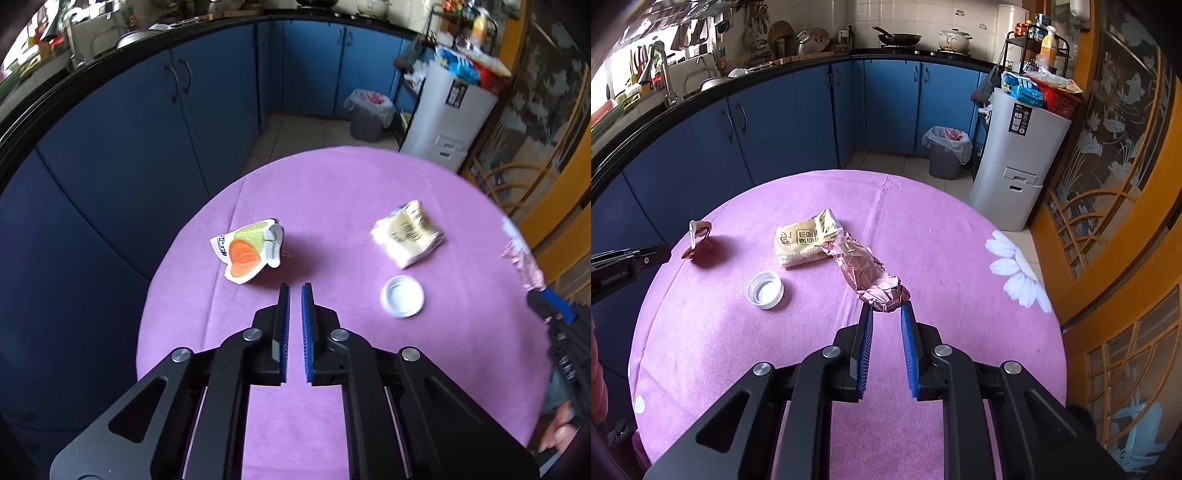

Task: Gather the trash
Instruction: 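Grasp the pink wrapper with the right tool while the left tool grasps the orange-white box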

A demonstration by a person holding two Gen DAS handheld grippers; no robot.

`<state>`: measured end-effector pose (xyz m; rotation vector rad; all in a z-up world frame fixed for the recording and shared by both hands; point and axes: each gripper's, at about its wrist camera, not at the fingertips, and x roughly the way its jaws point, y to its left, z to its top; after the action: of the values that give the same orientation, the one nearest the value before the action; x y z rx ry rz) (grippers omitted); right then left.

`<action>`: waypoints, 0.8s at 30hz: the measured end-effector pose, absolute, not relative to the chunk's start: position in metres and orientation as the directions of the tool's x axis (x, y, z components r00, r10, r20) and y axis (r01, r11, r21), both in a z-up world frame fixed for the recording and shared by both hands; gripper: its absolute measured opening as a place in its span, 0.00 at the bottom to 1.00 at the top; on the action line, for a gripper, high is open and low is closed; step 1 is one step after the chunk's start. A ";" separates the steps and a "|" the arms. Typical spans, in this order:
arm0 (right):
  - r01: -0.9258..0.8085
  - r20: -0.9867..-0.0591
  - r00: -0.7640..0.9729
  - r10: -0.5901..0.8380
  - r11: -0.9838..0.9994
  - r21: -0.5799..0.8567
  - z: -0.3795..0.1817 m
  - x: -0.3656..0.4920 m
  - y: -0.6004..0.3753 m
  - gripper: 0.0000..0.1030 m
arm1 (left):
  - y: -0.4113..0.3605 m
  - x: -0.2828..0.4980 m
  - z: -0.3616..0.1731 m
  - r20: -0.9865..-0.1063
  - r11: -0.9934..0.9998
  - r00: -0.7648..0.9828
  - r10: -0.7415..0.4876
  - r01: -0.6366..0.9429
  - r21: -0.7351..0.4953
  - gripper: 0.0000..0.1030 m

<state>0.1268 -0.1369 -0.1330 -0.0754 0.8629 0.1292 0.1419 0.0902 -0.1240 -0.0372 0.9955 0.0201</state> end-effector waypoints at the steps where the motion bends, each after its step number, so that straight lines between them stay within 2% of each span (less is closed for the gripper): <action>1: -0.146 -0.763 0.641 0.084 0.989 -0.014 -0.135 0.127 -0.136 0.16 | 0.095 0.145 -0.129 -0.847 0.999 0.531 0.010 -0.045 -0.017 0.30; 2: -0.149 -0.766 0.637 0.086 0.989 -0.013 -0.136 0.129 -0.135 0.16 | 0.101 0.148 -0.132 -0.851 0.997 0.525 0.006 -0.067 -0.034 0.45; 3: -0.152 -0.769 0.633 0.089 0.988 -0.011 -0.138 0.131 -0.134 0.16 | 0.110 0.149 -0.133 -0.843 0.993 0.537 -0.005 -0.097 -0.067 0.90; 5: -0.155 -0.772 0.629 0.092 0.988 -0.008 -0.139 0.136 -0.133 0.16 | 0.123 0.145 -0.127 -0.787 0.983 0.617 0.002 -0.147 -0.113 0.97; 7: -0.158 -0.776 0.623 0.096 0.987 -0.005 -0.142 0.141 -0.131 0.16 | 0.130 0.149 -0.127 -0.760 0.979 0.648 -0.041 -0.127 -0.161 0.97; 16: -0.170 -0.794 0.599 0.105 0.986 0.002 -0.150 0.167 -0.117 0.16 | 0.123 0.206 -0.162 -0.813 0.989 0.577 0.073 -0.147 -0.015 0.94; 17: -0.168 -0.794 0.599 0.102 0.986 0.000 -0.150 0.169 -0.117 0.16 | 0.123 0.209 -0.165 -0.817 0.989 0.571 0.076 -0.146 -0.011 0.91; 18: -0.166 -0.795 0.598 0.100 0.986 -0.001 -0.151 0.170 -0.117 0.16 | 0.124 0.211 -0.168 -0.824 0.989 0.561 0.075 -0.146 -0.009 0.79; 19: -0.164 -0.796 0.597 0.099 0.986 -0.001 -0.151 0.171 -0.117 0.16 | 0.125 0.215 -0.174 -0.839 0.989 0.539 0.076 -0.148 -0.005 0.59; 20: -0.162 -0.797 0.596 0.098 0.987 0.000 -0.152 0.172 -0.117 0.16 | 0.126 0.219 -0.179 -0.854 0.990 0.517 0.052 -0.141 -0.025 0.53; 24: -0.157 -0.799 0.593 0.099 0.988 0.006 -0.154 0.175 -0.118 0.16 | 0.123 0.214 -0.172 -0.837 0.989 0.541 0.082 -0.146 0.002 0.42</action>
<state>0.1749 -0.1182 -0.1538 -0.0676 0.9243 0.1489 0.2144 0.1230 -0.1716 -0.0703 0.9899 0.1352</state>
